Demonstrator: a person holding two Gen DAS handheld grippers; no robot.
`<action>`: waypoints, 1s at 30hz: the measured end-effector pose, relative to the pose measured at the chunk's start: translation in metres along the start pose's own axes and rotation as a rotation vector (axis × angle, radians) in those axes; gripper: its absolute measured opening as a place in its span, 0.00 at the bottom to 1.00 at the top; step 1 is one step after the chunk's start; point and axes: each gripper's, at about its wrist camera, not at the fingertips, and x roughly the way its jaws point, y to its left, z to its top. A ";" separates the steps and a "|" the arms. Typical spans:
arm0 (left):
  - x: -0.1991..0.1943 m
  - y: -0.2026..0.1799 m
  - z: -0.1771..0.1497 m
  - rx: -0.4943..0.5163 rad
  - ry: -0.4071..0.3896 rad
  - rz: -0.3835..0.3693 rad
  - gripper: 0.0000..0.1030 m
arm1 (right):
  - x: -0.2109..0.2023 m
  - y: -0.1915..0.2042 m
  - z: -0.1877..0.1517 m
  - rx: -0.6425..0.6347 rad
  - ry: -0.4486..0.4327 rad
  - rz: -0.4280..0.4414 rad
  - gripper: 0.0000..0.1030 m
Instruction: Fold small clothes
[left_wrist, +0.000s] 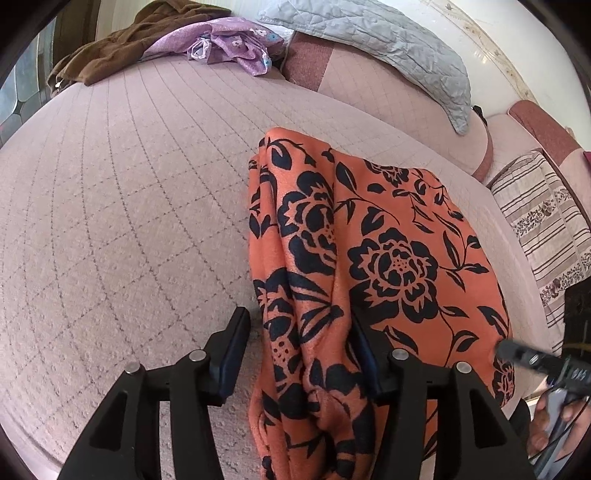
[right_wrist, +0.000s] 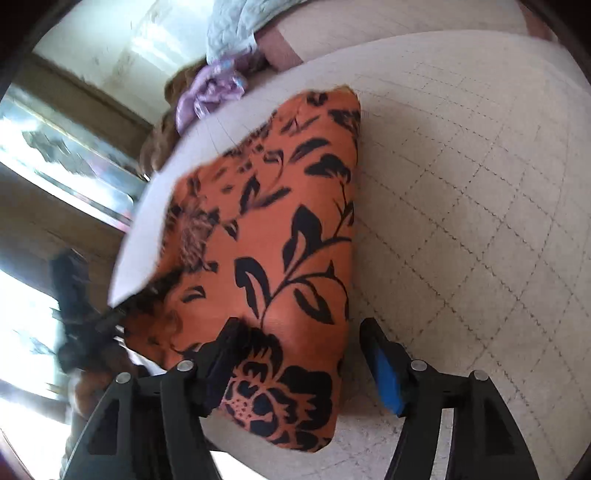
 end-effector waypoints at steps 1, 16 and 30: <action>-0.001 0.000 0.000 -0.002 0.000 0.002 0.55 | -0.005 -0.002 0.002 0.006 -0.019 0.011 0.73; -0.017 -0.009 0.012 0.038 -0.022 0.078 0.62 | 0.042 -0.013 0.059 0.075 0.012 0.120 0.75; 0.011 0.007 0.012 -0.037 0.052 -0.070 0.38 | 0.050 0.004 0.061 -0.038 0.034 0.022 0.54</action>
